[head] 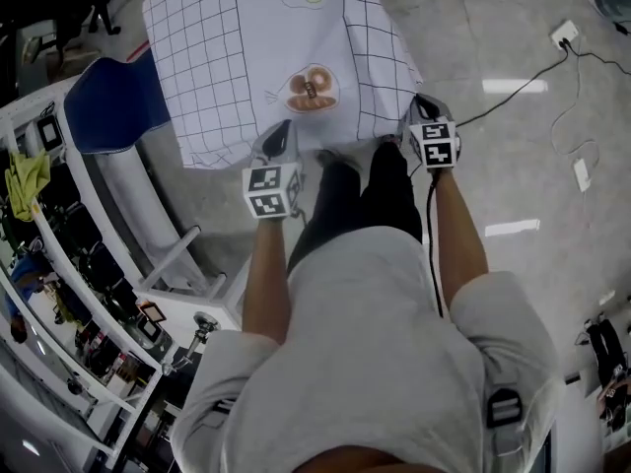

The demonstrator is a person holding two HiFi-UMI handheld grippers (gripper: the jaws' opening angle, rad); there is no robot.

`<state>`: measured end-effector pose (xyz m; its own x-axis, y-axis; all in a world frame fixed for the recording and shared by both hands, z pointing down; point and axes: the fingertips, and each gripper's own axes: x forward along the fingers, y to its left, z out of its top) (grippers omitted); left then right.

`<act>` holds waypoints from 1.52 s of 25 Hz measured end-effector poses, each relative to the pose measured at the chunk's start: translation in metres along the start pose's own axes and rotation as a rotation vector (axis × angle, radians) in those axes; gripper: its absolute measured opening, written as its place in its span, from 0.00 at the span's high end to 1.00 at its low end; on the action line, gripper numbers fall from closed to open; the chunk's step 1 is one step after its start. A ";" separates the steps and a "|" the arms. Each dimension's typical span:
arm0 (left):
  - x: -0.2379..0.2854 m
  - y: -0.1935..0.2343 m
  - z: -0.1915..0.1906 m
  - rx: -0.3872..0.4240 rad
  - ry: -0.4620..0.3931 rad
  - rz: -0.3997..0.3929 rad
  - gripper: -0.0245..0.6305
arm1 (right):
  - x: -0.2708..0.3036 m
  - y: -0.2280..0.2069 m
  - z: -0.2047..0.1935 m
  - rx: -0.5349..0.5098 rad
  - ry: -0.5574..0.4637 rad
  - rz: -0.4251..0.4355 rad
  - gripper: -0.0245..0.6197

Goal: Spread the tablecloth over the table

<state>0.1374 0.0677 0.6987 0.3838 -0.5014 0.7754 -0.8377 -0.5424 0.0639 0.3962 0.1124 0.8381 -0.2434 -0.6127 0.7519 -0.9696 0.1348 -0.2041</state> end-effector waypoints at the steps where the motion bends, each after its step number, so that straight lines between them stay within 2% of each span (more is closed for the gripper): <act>1: 0.000 0.004 0.003 -0.009 -0.010 -0.001 0.93 | -0.015 -0.015 0.003 -0.007 -0.014 -0.041 0.95; 5: -0.008 0.015 0.020 -0.038 -0.053 -0.016 0.93 | -0.074 -0.065 0.016 0.019 -0.049 -0.201 0.95; 7: -0.011 0.020 0.026 -0.041 -0.071 -0.021 0.93 | -0.083 -0.075 0.013 0.020 -0.015 -0.240 0.95; 9: -0.012 0.025 0.026 -0.056 -0.085 -0.021 0.93 | -0.082 -0.080 -0.003 0.047 0.065 -0.263 0.95; 11: -0.013 0.031 0.025 -0.080 -0.096 -0.014 0.93 | -0.080 -0.079 -0.021 0.105 0.139 -0.271 0.92; 13: -0.017 0.040 0.024 -0.103 -0.104 -0.005 0.93 | -0.082 -0.070 -0.028 0.122 0.164 -0.259 0.87; 19: -0.029 0.059 0.021 -0.144 -0.130 0.015 0.93 | -0.080 -0.038 -0.001 0.119 0.080 -0.199 0.91; 23: -0.044 0.079 0.010 -0.182 -0.146 0.043 0.93 | -0.072 0.009 0.047 0.062 -0.038 -0.127 0.95; 26: -0.057 0.091 0.018 -0.233 -0.220 0.087 0.93 | -0.075 0.048 0.112 -0.002 -0.173 -0.042 0.95; 32: -0.082 0.105 0.065 -0.290 -0.399 0.126 0.93 | -0.101 0.158 0.256 -0.165 -0.449 0.114 0.95; 35: -0.106 0.101 0.091 -0.284 -0.468 0.113 0.93 | -0.128 0.221 0.295 -0.238 -0.544 0.170 0.95; 38: -0.135 0.096 0.135 -0.251 -0.579 0.093 0.93 | -0.151 0.264 0.329 -0.287 -0.625 0.200 0.95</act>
<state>0.0575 -0.0077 0.5157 0.3938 -0.8603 0.3237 -0.9163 -0.3395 0.2123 0.1850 -0.0159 0.4645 -0.4417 -0.8746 0.2001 -0.8966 0.4384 -0.0628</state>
